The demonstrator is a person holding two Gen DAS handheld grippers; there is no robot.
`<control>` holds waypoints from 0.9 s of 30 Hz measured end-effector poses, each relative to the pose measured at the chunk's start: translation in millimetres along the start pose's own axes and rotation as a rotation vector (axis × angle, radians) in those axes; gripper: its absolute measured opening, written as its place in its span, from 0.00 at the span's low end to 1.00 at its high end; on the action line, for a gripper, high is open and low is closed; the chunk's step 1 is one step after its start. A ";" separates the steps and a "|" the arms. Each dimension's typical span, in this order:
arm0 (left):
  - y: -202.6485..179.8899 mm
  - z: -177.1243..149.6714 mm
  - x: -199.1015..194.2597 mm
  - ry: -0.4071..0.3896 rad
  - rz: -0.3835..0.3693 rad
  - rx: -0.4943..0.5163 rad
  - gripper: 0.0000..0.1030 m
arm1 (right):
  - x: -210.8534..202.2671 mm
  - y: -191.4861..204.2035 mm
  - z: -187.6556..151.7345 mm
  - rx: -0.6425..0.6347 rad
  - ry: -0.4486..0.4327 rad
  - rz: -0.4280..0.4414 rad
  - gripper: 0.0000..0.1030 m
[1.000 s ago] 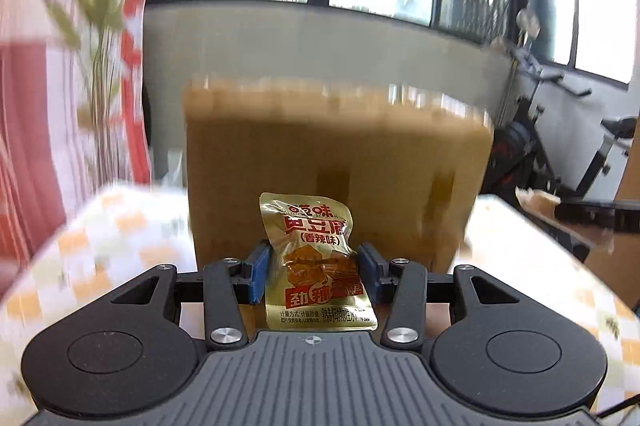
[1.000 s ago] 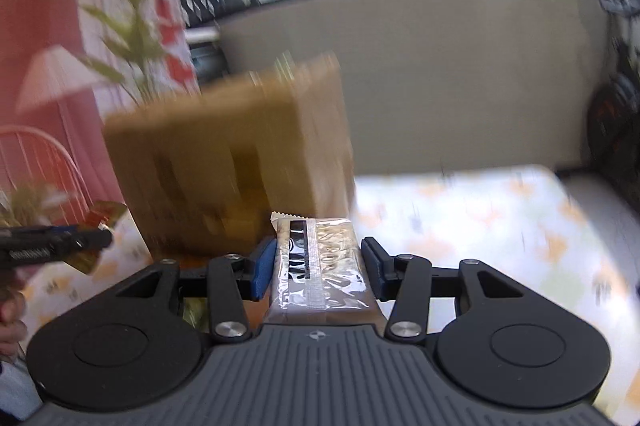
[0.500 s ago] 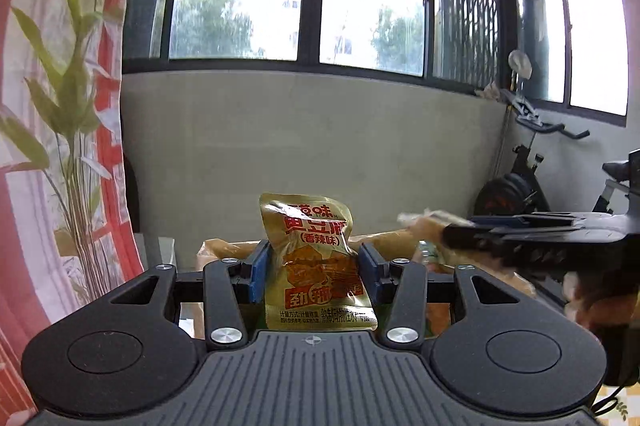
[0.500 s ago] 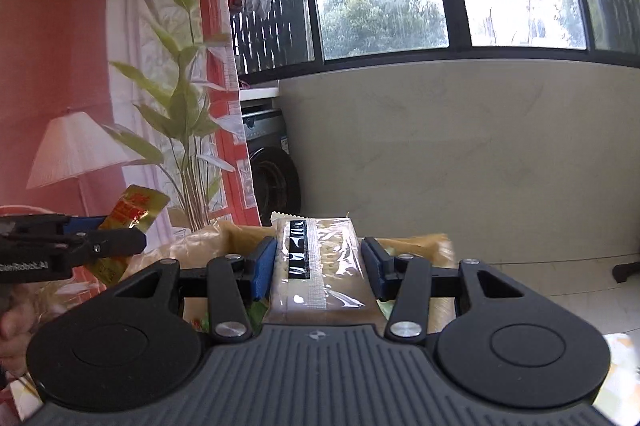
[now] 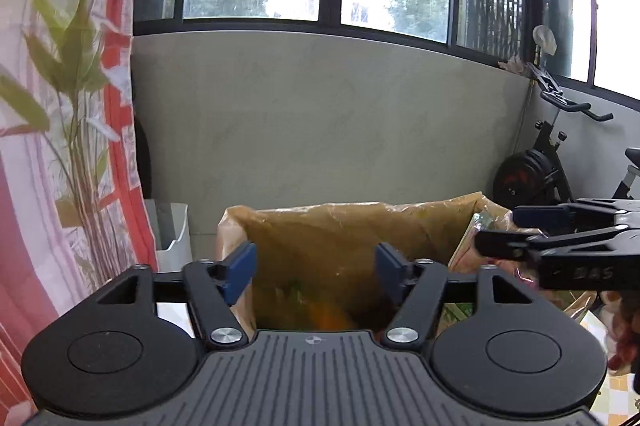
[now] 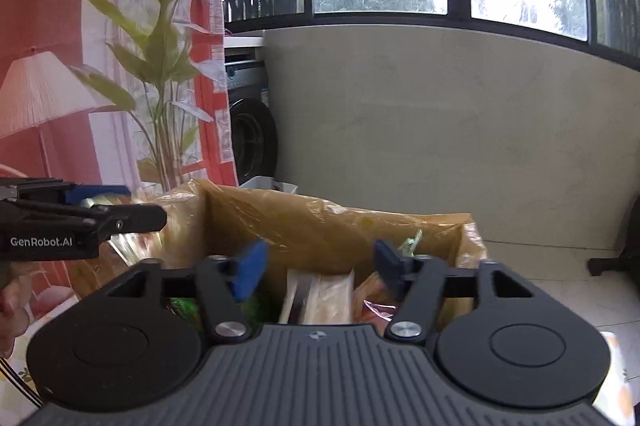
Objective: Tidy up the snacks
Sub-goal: 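Carry both packets over the box and open both tools to release them, then move both tools back toward the remaining snacks beside the box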
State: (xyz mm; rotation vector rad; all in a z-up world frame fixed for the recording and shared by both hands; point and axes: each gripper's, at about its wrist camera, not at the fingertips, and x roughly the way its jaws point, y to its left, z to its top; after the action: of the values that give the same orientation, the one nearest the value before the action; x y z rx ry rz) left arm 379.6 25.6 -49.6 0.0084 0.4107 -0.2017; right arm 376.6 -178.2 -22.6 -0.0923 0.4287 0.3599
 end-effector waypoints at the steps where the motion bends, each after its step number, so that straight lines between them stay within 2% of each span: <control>1: -0.2 -0.2 -1.5 0.004 -0.003 -0.001 0.67 | -1.9 0.1 -0.7 0.005 -0.002 0.001 0.67; 12: -3.3 -8.7 -38.7 -0.018 -0.012 0.001 0.68 | -42.8 13.1 -24.7 -0.051 -0.016 0.033 0.67; 18: -6.9 -26.8 -66.4 -0.024 -0.018 -0.039 0.68 | -65.1 17.3 -42.3 -0.055 -0.037 0.056 0.67; 27: -21.7 -61.4 -92.7 -0.028 0.000 -0.034 0.68 | -98.4 12.0 -72.7 -0.024 -0.044 0.082 0.67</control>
State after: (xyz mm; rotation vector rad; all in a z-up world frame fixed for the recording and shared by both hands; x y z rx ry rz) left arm 267.9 25.2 -68.3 -0.0275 0.3864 -0.1947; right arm 260.6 -210.4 -47.1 -0.0901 0.3851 0.4470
